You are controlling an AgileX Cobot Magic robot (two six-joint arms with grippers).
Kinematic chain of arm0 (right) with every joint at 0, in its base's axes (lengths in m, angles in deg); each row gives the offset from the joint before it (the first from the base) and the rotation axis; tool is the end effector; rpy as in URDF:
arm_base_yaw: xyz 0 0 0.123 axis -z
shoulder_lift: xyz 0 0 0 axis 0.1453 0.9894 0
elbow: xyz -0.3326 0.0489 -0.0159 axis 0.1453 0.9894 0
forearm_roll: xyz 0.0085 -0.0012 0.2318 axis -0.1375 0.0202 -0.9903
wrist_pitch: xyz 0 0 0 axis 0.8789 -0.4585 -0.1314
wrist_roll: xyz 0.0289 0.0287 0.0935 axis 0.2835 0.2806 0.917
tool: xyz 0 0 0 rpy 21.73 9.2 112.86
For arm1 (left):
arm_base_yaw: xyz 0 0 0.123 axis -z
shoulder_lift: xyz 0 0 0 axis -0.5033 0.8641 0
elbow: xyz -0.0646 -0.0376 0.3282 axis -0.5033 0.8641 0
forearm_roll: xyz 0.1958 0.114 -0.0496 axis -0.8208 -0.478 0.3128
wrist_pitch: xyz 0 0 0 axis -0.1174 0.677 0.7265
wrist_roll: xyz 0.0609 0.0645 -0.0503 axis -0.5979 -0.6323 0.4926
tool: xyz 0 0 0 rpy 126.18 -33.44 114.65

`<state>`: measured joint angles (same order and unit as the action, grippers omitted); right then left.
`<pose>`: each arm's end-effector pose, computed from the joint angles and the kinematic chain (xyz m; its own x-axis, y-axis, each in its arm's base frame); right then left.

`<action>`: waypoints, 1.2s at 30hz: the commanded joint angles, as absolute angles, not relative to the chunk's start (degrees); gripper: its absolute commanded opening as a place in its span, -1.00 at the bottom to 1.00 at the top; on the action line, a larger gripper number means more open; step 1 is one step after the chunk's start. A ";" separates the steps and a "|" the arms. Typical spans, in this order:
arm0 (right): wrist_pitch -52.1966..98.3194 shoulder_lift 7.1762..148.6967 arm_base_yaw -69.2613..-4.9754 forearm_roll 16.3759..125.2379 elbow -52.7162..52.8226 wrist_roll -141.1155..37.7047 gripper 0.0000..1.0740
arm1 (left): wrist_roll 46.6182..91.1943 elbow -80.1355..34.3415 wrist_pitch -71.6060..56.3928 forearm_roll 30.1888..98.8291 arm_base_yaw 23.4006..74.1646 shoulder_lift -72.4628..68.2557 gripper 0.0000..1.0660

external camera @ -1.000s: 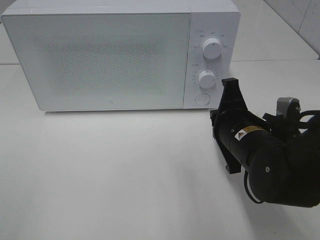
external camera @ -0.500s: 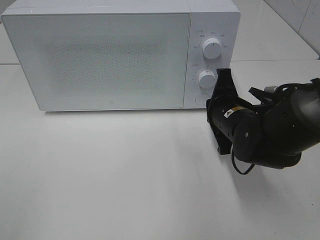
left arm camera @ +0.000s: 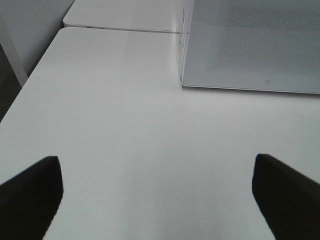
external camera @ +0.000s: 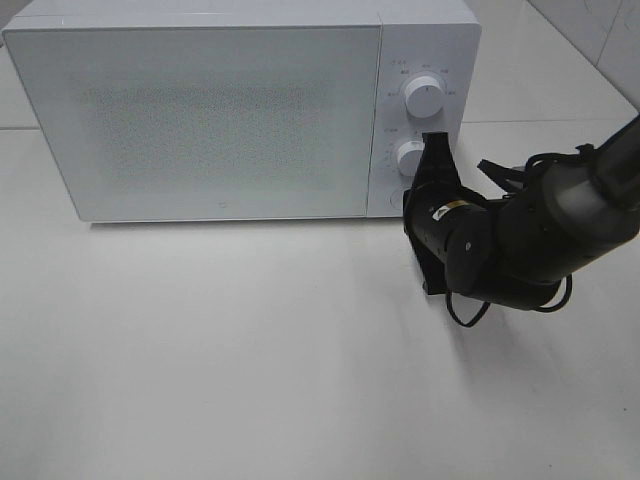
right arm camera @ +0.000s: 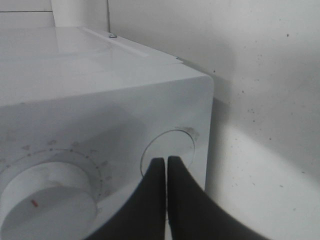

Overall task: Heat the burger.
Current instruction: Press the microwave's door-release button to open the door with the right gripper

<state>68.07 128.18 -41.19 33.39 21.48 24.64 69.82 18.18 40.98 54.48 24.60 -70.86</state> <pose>0.3500 0.1707 0.1529 -0.0799 0.9951 -0.0583 0.3844 0.0847 0.9193 -0.0647 -0.0135 0.2668 -0.4236 -0.0319 -0.9053 -0.0315 0.9993 -0.0205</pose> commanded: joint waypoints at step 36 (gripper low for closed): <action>71.50 130.19 -39.58 33.91 15.69 22.92 -1.00 | 70.05 18.41 40.75 54.48 24.49 -72.00 0.83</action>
